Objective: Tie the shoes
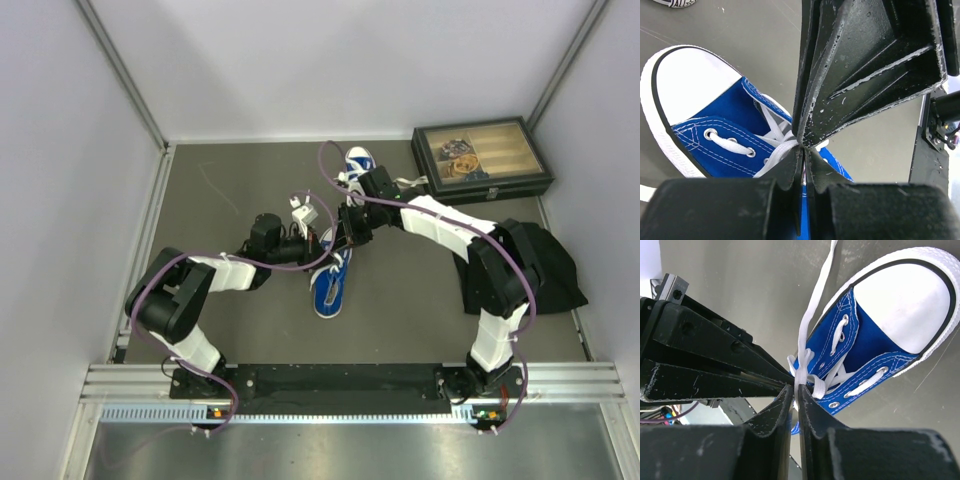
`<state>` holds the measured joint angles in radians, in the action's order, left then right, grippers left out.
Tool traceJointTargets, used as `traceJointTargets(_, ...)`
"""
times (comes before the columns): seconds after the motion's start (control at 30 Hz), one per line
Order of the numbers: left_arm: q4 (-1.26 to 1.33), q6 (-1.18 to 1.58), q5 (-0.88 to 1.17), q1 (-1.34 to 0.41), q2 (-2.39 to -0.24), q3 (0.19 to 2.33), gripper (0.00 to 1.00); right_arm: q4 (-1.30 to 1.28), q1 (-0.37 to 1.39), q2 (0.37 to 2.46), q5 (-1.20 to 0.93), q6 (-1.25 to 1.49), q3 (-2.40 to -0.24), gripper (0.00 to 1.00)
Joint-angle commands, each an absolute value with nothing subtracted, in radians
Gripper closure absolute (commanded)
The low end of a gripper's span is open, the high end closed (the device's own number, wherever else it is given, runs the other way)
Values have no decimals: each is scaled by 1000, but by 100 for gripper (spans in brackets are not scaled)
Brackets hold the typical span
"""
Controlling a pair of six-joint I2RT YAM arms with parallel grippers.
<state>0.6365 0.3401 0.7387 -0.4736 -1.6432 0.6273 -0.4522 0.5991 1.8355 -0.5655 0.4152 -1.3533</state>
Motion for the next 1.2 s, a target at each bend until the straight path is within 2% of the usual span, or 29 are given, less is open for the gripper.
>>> traceJointTargets(0.0, 719, 295, 721, -482, -1631, 653, 93, -420, 598, 1790, -626, 428, -1348, 89)
traceJointTargets(0.27, 727, 235, 700, -480, -1634, 650, 91, -365, 545, 1758, -689, 482, -1313, 74)
traceJointTargets(0.43, 741, 215, 715, -480, -1641, 653, 91, -359, 499, 1759, -675, 509, -1307, 75)
traceJointTargets(0.6, 746, 203, 727, -480, -1643, 652, 91, -387, 495, 1804, -618, 529, -1312, 81)
traceJointTargets(1.17, 744, 186, 745, -482, -1646, 650, 91, -358, 497, 1902, -673, 592, -1325, 78)
